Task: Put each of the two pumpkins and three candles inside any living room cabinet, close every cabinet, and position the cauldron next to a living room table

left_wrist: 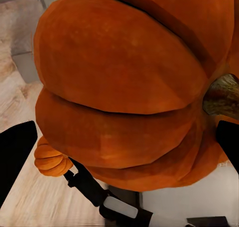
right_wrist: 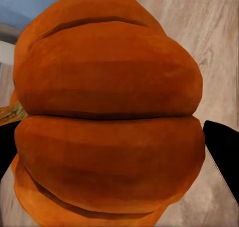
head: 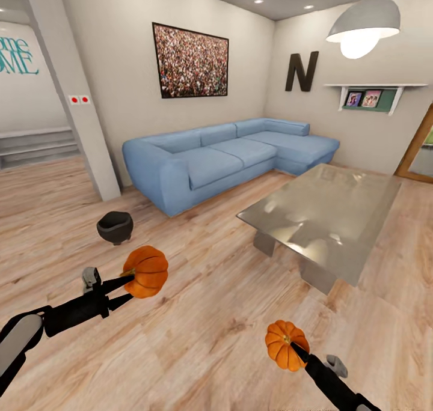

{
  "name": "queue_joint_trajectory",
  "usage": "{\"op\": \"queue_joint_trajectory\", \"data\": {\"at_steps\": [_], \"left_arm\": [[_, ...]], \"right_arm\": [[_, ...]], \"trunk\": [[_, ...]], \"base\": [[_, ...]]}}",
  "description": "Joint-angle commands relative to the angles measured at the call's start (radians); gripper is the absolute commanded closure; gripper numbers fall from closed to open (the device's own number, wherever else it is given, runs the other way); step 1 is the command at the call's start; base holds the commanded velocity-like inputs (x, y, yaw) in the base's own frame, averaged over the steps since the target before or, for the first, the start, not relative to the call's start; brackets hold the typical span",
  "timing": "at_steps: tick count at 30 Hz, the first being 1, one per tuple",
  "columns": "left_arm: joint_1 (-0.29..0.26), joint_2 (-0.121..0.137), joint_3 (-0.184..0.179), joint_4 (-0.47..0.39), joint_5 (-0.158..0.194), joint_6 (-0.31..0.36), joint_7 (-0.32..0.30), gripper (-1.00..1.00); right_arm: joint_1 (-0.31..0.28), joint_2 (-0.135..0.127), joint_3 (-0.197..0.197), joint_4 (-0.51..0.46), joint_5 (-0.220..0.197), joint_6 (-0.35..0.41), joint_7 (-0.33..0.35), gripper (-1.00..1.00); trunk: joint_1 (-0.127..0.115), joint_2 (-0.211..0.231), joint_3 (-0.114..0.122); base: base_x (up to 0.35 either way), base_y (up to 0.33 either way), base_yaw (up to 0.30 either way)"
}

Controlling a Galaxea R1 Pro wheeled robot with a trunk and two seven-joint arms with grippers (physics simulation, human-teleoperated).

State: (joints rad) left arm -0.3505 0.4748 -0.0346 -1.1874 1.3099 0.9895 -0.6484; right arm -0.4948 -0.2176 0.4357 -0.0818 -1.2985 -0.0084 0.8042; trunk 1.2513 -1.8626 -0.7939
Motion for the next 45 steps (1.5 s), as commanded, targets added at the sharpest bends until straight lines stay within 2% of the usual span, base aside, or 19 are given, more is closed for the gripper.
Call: {"op": "queue_joint_trajectory", "data": {"at_steps": [1,13,45], "left_arm": [[-0.001,0.001,-0.001,0.000,0.015,0.008,-0.004,1.00],[-0.001,0.001,0.000,0.000,0.016,0.008,-0.004,1.00],[-0.001,0.001,0.001,0.000,0.015,0.008,-0.004,1.00]], "right_arm": [[-0.001,0.000,0.008,0.001,-0.008,-0.001,0.003,1.00],[-0.001,0.000,0.009,0.001,-0.008,-0.001,0.003,1.00],[-0.001,0.000,0.008,0.001,-0.008,-0.001,0.003,1.00]], "trunk": [[0.000,0.000,0.000],[0.000,0.000,0.013],[0.000,0.000,0.045]], "base": [[0.000,0.000,-0.241],[-0.131,-0.015,-0.241],[-0.143,-0.106,-0.241]]}}
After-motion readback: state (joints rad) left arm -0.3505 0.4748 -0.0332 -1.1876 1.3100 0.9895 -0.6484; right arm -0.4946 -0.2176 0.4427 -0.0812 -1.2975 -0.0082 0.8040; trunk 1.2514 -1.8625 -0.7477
